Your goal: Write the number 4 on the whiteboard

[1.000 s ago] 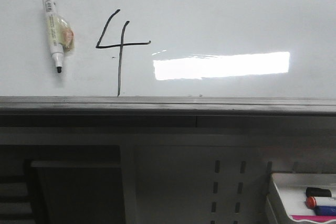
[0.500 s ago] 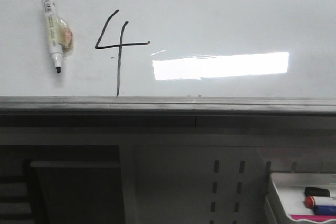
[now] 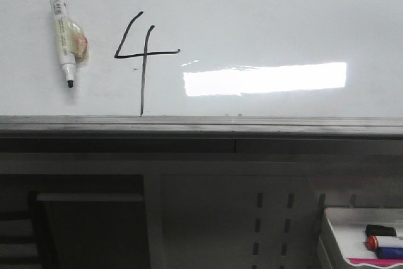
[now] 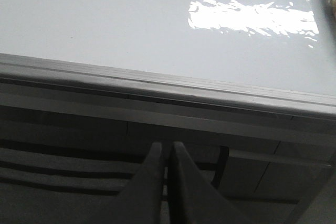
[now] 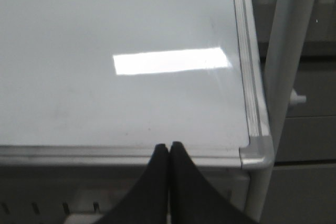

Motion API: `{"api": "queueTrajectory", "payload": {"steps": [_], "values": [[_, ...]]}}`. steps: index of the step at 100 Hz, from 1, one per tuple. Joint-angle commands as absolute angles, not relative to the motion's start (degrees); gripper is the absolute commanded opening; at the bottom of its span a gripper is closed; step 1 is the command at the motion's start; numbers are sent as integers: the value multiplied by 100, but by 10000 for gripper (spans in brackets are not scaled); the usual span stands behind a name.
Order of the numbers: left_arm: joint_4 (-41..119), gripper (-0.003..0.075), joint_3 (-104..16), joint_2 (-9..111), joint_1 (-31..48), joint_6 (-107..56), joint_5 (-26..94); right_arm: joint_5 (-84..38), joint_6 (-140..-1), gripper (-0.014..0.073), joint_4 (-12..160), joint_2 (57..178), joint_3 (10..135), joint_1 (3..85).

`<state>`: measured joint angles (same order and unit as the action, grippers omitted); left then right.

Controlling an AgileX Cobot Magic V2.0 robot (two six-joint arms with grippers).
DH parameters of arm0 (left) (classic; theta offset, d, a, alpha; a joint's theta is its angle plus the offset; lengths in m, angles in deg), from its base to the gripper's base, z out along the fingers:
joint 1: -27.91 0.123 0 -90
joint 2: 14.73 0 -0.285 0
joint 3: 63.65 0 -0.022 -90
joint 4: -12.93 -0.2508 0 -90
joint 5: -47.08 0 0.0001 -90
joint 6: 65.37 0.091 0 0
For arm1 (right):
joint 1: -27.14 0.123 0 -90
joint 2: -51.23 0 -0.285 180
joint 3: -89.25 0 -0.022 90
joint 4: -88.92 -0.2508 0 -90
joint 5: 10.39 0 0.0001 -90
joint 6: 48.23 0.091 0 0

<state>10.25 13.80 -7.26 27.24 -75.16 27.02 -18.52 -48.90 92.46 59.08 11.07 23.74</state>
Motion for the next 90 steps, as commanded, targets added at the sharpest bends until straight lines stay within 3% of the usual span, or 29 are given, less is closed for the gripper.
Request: {"api": "queueTrajectory", "payload": {"steps": [1,11,90], "values": [[1024,-20,1571,-870,2741,-7512,2909,-2248,-4881,-64,9258,5764,1001,2339],[1024,-20,1571,-870,2741,-7512,2909,-2916,-4881,-64,9258,5764,1001,2339],[1024,-20,1571,-870,2741,-7512,2909,-2892,-4881,-64,9258,5764,1001,2339]]}}
